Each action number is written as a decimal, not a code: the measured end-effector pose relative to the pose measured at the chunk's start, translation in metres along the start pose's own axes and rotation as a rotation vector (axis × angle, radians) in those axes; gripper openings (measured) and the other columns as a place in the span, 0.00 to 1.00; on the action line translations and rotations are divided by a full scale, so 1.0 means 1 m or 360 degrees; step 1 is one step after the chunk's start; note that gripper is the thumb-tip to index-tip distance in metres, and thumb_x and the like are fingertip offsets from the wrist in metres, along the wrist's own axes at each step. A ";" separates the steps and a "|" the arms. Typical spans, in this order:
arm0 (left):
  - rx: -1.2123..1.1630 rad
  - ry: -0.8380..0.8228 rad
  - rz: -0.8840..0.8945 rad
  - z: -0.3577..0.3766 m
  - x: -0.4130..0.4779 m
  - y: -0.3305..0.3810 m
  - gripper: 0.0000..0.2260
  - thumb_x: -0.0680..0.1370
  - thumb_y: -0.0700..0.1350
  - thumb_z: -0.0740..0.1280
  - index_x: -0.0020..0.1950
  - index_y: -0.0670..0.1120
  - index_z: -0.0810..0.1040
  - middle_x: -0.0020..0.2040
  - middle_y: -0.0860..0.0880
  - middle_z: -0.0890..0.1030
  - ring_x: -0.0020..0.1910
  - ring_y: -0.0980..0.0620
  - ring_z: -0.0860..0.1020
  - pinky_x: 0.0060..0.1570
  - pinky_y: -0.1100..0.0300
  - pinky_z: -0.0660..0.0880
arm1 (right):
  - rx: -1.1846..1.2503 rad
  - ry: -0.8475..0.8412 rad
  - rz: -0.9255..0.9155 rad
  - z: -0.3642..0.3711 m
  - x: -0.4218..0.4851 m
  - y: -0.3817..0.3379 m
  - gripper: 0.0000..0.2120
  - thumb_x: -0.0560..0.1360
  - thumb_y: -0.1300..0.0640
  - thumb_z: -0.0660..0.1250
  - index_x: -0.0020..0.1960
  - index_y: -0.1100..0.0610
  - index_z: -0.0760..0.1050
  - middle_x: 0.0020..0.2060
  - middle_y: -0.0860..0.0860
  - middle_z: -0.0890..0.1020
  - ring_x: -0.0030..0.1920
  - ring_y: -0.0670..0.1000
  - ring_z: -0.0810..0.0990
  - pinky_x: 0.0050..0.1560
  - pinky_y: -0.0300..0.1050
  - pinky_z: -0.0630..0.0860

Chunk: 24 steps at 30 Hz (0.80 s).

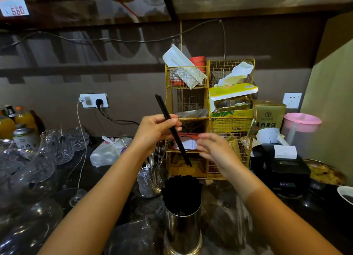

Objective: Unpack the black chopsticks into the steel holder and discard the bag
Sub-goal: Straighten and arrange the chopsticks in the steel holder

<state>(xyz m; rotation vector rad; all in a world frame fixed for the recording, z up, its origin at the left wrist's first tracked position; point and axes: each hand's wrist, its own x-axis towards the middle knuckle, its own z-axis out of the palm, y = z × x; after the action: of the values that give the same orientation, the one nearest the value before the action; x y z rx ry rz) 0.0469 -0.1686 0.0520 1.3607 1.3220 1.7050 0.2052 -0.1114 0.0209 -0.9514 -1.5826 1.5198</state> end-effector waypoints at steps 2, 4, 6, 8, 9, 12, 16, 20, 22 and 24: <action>0.0107 -0.0083 0.0007 0.004 -0.002 -0.004 0.06 0.73 0.38 0.65 0.43 0.47 0.80 0.33 0.51 0.85 0.38 0.54 0.83 0.34 0.61 0.81 | -0.0208 0.0029 -0.0306 0.001 -0.004 -0.015 0.17 0.75 0.57 0.61 0.64 0.54 0.67 0.63 0.54 0.74 0.58 0.50 0.73 0.57 0.44 0.71; 0.0215 -0.0152 0.0002 0.009 -0.004 -0.010 0.06 0.72 0.37 0.65 0.43 0.46 0.81 0.34 0.50 0.84 0.38 0.52 0.83 0.42 0.53 0.80 | -0.0405 0.0016 -0.0642 0.005 -0.009 -0.029 0.25 0.75 0.55 0.62 0.70 0.51 0.59 0.68 0.51 0.69 0.63 0.48 0.70 0.58 0.44 0.69; 0.0296 -0.0204 -0.0002 0.014 -0.007 -0.016 0.08 0.72 0.37 0.65 0.40 0.47 0.81 0.32 0.52 0.84 0.37 0.53 0.82 0.47 0.49 0.79 | -0.0646 -0.0006 -0.0944 0.010 -0.014 -0.038 0.28 0.75 0.53 0.61 0.72 0.48 0.55 0.72 0.49 0.63 0.67 0.46 0.65 0.63 0.45 0.66; 0.0399 -0.0261 0.0003 0.019 -0.011 -0.023 0.08 0.72 0.37 0.66 0.37 0.49 0.81 0.33 0.52 0.83 0.39 0.51 0.81 0.50 0.48 0.77 | -0.0889 -0.0048 -0.1131 0.015 -0.015 -0.042 0.27 0.76 0.53 0.59 0.72 0.49 0.54 0.73 0.48 0.60 0.70 0.45 0.61 0.66 0.40 0.60; 0.0443 -0.0292 0.0006 0.021 -0.013 -0.027 0.09 0.72 0.38 0.66 0.36 0.50 0.81 0.33 0.53 0.83 0.40 0.51 0.81 0.50 0.48 0.77 | -0.1009 -0.0063 -0.1182 0.018 -0.014 -0.041 0.25 0.77 0.54 0.58 0.72 0.51 0.55 0.74 0.49 0.60 0.71 0.46 0.59 0.66 0.35 0.55; 0.0511 -0.0322 0.0015 0.023 -0.020 -0.034 0.12 0.72 0.37 0.66 0.34 0.52 0.80 0.28 0.59 0.82 0.34 0.62 0.79 0.43 0.58 0.75 | -0.1243 -0.0090 -0.1206 0.022 -0.010 -0.030 0.22 0.78 0.58 0.56 0.71 0.56 0.59 0.71 0.53 0.65 0.71 0.49 0.61 0.60 0.27 0.53; 0.0557 -0.0307 0.0039 0.025 -0.026 -0.038 0.09 0.72 0.38 0.65 0.39 0.50 0.81 0.37 0.56 0.81 0.41 0.54 0.79 0.50 0.53 0.74 | -0.1236 -0.0074 -0.1133 0.026 -0.008 -0.017 0.20 0.78 0.63 0.55 0.69 0.57 0.62 0.67 0.56 0.71 0.66 0.52 0.69 0.57 0.29 0.60; 0.0587 -0.0271 0.0094 0.026 -0.027 -0.037 0.06 0.72 0.38 0.66 0.39 0.48 0.81 0.38 0.50 0.82 0.41 0.50 0.80 0.47 0.52 0.75 | -0.1171 -0.0003 -0.1191 0.027 -0.006 -0.019 0.18 0.77 0.66 0.56 0.66 0.59 0.68 0.61 0.58 0.77 0.59 0.52 0.76 0.51 0.26 0.61; 0.0610 -0.0259 0.0130 0.025 -0.026 -0.036 0.04 0.72 0.39 0.66 0.41 0.42 0.81 0.39 0.43 0.83 0.41 0.42 0.79 0.46 0.45 0.76 | -0.1148 0.0021 -0.1220 0.027 -0.007 -0.023 0.17 0.77 0.66 0.55 0.65 0.59 0.69 0.58 0.59 0.78 0.55 0.51 0.77 0.49 0.27 0.63; 0.0607 -0.0268 0.0138 0.023 -0.024 -0.035 0.04 0.72 0.40 0.67 0.42 0.41 0.81 0.39 0.45 0.83 0.42 0.44 0.79 0.49 0.44 0.75 | -0.1115 0.0028 -0.1259 0.027 -0.008 -0.026 0.17 0.77 0.65 0.55 0.64 0.59 0.70 0.56 0.59 0.79 0.50 0.50 0.78 0.46 0.26 0.66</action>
<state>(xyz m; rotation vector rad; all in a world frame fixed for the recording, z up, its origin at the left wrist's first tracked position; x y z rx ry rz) 0.0709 -0.1703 0.0106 1.7558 1.5623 1.3991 0.1844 -0.1315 0.0460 -0.5377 -2.1696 0.4099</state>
